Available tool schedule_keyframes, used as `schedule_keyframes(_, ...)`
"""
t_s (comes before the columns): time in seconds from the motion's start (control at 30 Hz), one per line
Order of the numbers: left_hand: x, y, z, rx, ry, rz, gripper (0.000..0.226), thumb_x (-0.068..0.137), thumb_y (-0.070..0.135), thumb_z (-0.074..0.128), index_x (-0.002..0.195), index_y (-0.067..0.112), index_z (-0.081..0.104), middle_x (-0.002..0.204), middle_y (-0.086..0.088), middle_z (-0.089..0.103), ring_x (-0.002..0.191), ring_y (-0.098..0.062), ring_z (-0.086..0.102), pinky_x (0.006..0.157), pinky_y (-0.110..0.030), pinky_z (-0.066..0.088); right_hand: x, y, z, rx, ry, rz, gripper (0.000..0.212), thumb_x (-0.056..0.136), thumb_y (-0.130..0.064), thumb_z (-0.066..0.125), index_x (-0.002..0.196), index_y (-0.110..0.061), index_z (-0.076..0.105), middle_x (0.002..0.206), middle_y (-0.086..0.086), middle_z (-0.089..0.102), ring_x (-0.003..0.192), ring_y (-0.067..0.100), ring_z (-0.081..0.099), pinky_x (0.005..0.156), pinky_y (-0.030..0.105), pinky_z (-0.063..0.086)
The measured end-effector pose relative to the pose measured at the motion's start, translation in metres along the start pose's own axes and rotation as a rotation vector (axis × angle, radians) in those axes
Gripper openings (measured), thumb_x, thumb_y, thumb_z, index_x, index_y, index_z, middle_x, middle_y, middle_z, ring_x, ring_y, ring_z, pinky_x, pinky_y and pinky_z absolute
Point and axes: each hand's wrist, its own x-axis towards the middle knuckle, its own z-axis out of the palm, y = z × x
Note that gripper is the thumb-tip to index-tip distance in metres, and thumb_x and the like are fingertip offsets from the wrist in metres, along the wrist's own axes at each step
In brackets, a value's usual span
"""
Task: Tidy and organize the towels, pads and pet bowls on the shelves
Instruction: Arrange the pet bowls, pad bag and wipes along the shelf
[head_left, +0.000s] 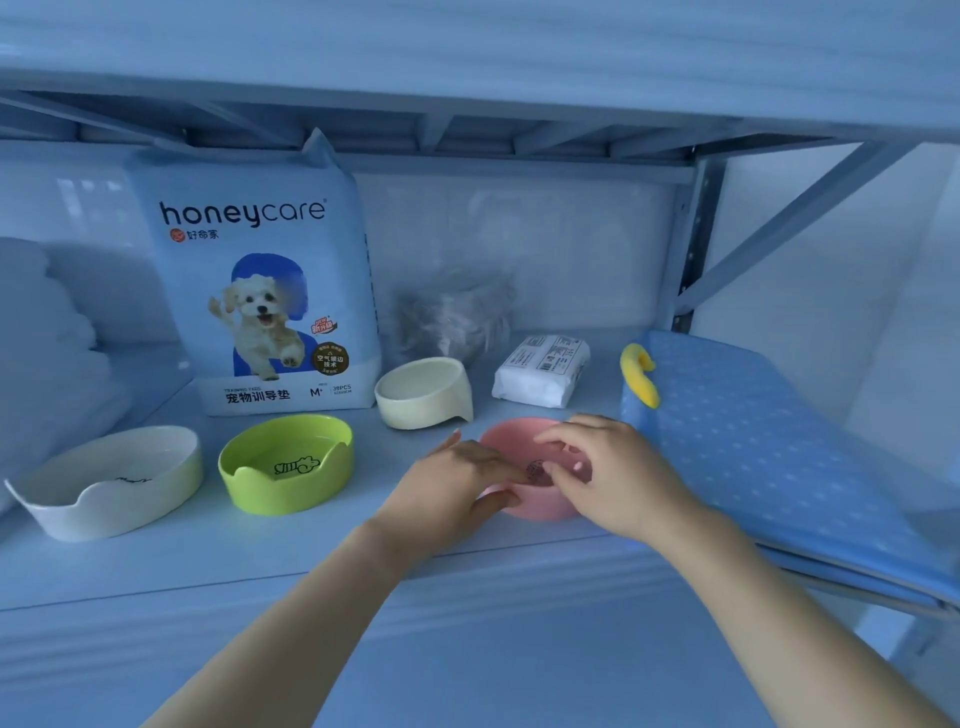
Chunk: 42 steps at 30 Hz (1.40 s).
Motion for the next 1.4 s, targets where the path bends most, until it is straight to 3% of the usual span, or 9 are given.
schedule_keyframes(0.17, -0.005, -0.021, -0.014, 0.268, 0.059, 0.000, 0.037, 0.080, 0.008, 0.064, 0.102, 0.038, 0.064, 0.101, 0.008, 0.063, 0.102, -0.013, 0.059, 0.106, -0.048, 0.030, 0.006, -0.009, 0.010, 0.070, -0.018, -0.030, 0.015, 0.086, -0.035, 0.059, 0.096, -0.028, 0.067, 0.084, -0.015, 0.062, 0.075, 0.006, 0.055, 0.071, 0.033, 0.050)
schedule_keyframes(0.33, -0.008, -0.046, -0.026, 0.335, 0.019, -0.081, 0.049, 0.070, -0.008, 0.051, 0.099, 0.029, 0.065, 0.102, 0.011, 0.063, 0.103, -0.013, 0.057, 0.109, -0.047, 0.032, 0.016, -0.021, 0.021, 0.078, -0.051, -0.053, 0.019, 0.085, -0.042, 0.053, 0.094, -0.032, 0.067, 0.082, -0.012, 0.068, 0.076, 0.009, 0.059, 0.068, 0.035, 0.051)
schedule_keyframes(0.47, 0.000, -0.054, -0.035, 0.294, 0.012, -0.096, 0.040, 0.082, 0.000, 0.043, 0.105, 0.025, 0.064, 0.110, 0.011, 0.062, 0.108, -0.015, 0.055, 0.113, -0.040, 0.026, 0.031, -0.026, 0.021, 0.048, -0.052, -0.052, 0.020, 0.081, -0.043, 0.062, 0.099, -0.033, 0.065, 0.078, -0.017, 0.061, 0.070, 0.004, 0.052, 0.070, 0.031, 0.049)
schedule_keyframes(0.7, 0.025, -0.074, -0.063, 0.231, -0.022, -0.300, 0.029, 0.088, 0.023, 0.050, 0.112, 0.037, 0.056, 0.122, 0.015, 0.055, 0.112, -0.014, 0.049, 0.082, -0.030, 0.044, 0.066, -0.029, 0.023, 0.189, -0.050, -0.029, 0.026, 0.079, -0.053, 0.062, 0.094, -0.033, 0.067, 0.077, -0.016, 0.064, 0.067, 0.002, 0.056, 0.069, 0.027, 0.050)
schedule_keyframes(0.93, 0.053, -0.103, -0.060, 0.247, -0.233, -0.375, 0.052, 0.082, 0.033, 0.061, 0.131, 0.034, 0.042, 0.136, 0.008, 0.042, 0.119, -0.014, 0.046, 0.090, -0.030, 0.043, 0.121, -0.016, 0.034, 0.058, -0.079, 0.031, 0.017, 0.082, -0.035, 0.061, 0.099, -0.032, 0.066, 0.074, -0.024, 0.056, 0.079, 0.007, 0.058, 0.075, 0.029, 0.049)
schedule_keyframes(1.03, 0.057, -0.112, -0.052, 0.264, -0.253, -0.371, 0.064, 0.079, 0.040, 0.065, 0.136, 0.032, 0.037, 0.138, 0.007, 0.043, 0.122, -0.016, 0.045, 0.094, -0.031, 0.043, 0.128, -0.010, 0.047, 0.050, -0.154, 0.090, 0.022, 0.082, -0.030, 0.062, 0.104, -0.028, 0.066, 0.086, -0.017, 0.058, 0.084, 0.005, 0.053, 0.075, 0.021, 0.041)
schedule_keyframes(1.13, 0.058, -0.114, -0.044, 0.317, -0.264, -0.346, 0.069, 0.077, 0.047, 0.066, 0.137, 0.033, 0.034, 0.135, 0.005, 0.045, 0.122, -0.018, 0.046, 0.093, -0.032, 0.044, 0.125, -0.006, 0.058, 0.074, -0.215, 0.130, 0.022, 0.082, -0.030, 0.064, 0.104, -0.026, 0.067, 0.095, -0.010, 0.065, 0.084, 0.007, 0.056, 0.076, 0.021, 0.044)
schedule_keyframes(1.3, 0.062, -0.111, -0.041, 0.427, -0.245, -0.338, 0.070, 0.076, 0.048, 0.068, 0.135, 0.034, 0.033, 0.129, 0.002, 0.045, 0.114, -0.021, 0.052, 0.083, -0.033, 0.046, 0.123, -0.001, 0.059, 0.061, -0.241, 0.146, 0.011, 0.086, -0.029, 0.062, 0.092, -0.024, 0.070, 0.072, -0.018, 0.058, 0.068, 0.000, 0.055, 0.057, 0.007, 0.037)
schedule_keyframes(1.4, 0.063, -0.109, -0.041, 0.477, -0.248, -0.331, 0.067, 0.078, 0.049, 0.065, 0.135, 0.033, 0.033, 0.127, 0.001, 0.047, 0.110, -0.023, 0.054, 0.077, -0.031, 0.045, 0.125, 0.001, 0.052, 0.029, -0.253, 0.147, 0.009, 0.085, -0.029, 0.062, 0.081, -0.025, 0.069, 0.071, -0.015, 0.063, 0.067, 0.001, 0.056, 0.059, 0.013, 0.040)
